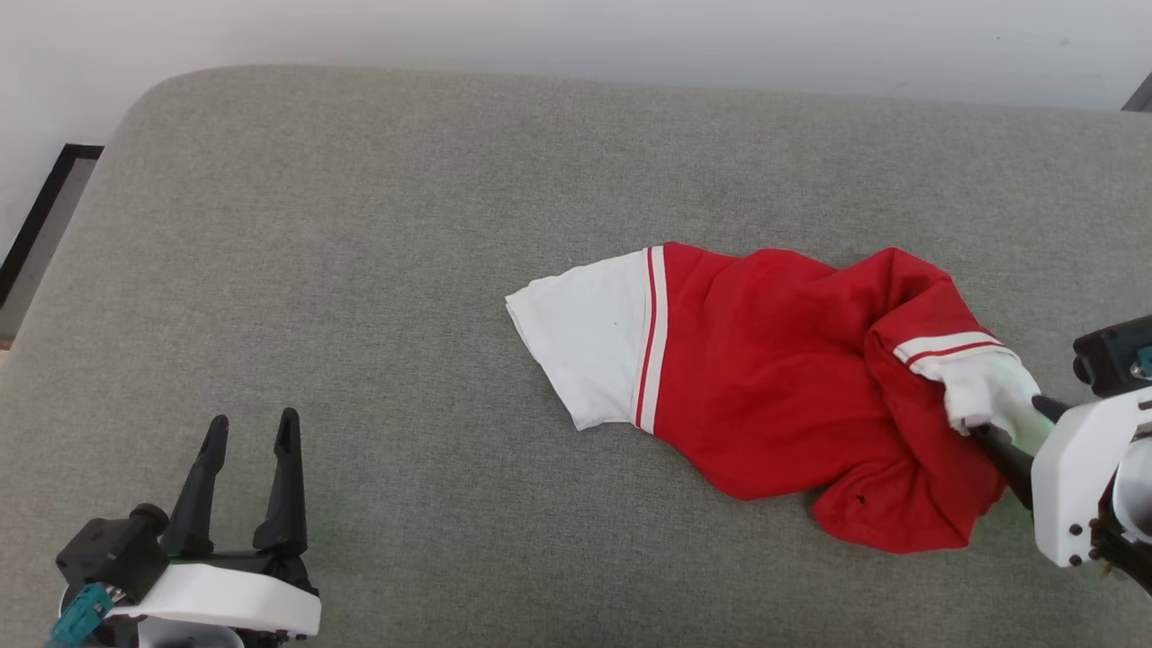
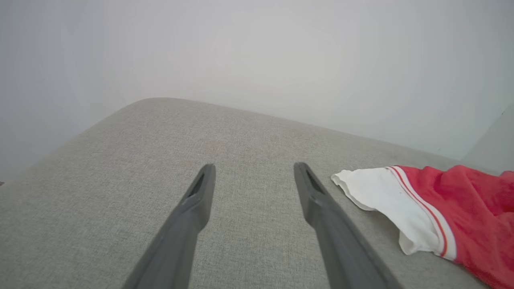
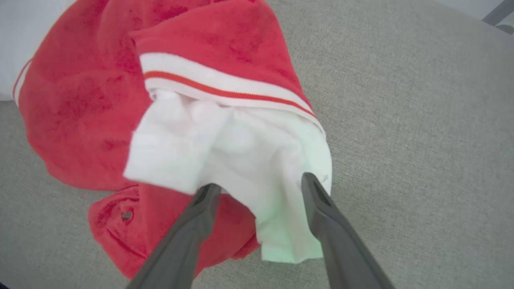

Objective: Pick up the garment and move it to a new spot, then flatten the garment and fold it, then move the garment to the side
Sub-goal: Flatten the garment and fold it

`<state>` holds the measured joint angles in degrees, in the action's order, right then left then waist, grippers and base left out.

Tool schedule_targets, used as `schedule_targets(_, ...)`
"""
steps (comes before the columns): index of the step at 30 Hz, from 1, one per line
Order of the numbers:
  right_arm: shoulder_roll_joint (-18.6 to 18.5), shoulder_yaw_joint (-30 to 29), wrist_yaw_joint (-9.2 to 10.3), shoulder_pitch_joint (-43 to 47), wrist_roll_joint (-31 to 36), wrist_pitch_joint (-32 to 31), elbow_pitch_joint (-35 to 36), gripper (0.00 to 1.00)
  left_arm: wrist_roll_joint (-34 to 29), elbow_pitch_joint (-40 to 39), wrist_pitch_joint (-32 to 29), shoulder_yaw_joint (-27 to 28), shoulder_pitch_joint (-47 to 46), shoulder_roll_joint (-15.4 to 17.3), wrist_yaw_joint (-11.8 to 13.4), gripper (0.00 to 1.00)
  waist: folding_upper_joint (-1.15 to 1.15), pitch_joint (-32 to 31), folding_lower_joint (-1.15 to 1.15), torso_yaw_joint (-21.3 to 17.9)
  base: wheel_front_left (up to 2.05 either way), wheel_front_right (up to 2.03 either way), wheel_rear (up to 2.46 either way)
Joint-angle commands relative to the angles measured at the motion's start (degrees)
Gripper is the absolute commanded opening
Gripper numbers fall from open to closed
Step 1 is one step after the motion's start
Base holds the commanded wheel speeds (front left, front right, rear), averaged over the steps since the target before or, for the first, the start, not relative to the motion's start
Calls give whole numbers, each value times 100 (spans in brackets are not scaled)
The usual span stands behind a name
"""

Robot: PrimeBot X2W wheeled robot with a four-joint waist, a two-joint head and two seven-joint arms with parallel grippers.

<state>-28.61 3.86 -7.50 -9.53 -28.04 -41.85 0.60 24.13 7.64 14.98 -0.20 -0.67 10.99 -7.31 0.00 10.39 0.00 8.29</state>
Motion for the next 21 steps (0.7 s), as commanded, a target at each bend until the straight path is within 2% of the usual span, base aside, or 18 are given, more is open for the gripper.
schedule_targets(1,46,-54,2,44,75,-12,141,100,-7,-11,27,-4,-37,34,-18,100,0,17,0,-5,0,0,0)
schedule_targets(5,103,-151,2,-34,178,-75,318,100,-6,-6,27,-49,-96,43,-18,100,0,57,0,21,0,0,0)
schedule_targets(9,77,-80,2,-257,319,12,31,100,16,26,27,-126,-180,40,-18,100,0,127,0,125,0,0,0)
schedule_targets(10,85,-61,2,-307,320,58,-73,60,16,35,27,-133,-183,39,-18,100,0,146,0,149,0,0,0)
schedule_targets(11,52,2,2,-352,349,65,-159,4,17,43,27,-133,-191,40,-18,100,0,161,0,171,0,0,0)
schedule_targets(12,26,59,2,-420,332,105,-223,0,22,41,27,-133,-201,42,-18,100,0,178,0,188,0,0,0)
schedule_targets(17,-51,112,2,-633,246,171,-353,0,26,28,27,-90,-207,43,-18,100,0,228,0,217,0,0,0)
schedule_targets(21,-265,24,2,-807,234,203,-309,0,20,9,27,-54,-195,39,-18,100,0,276,0,199,0,0,0)
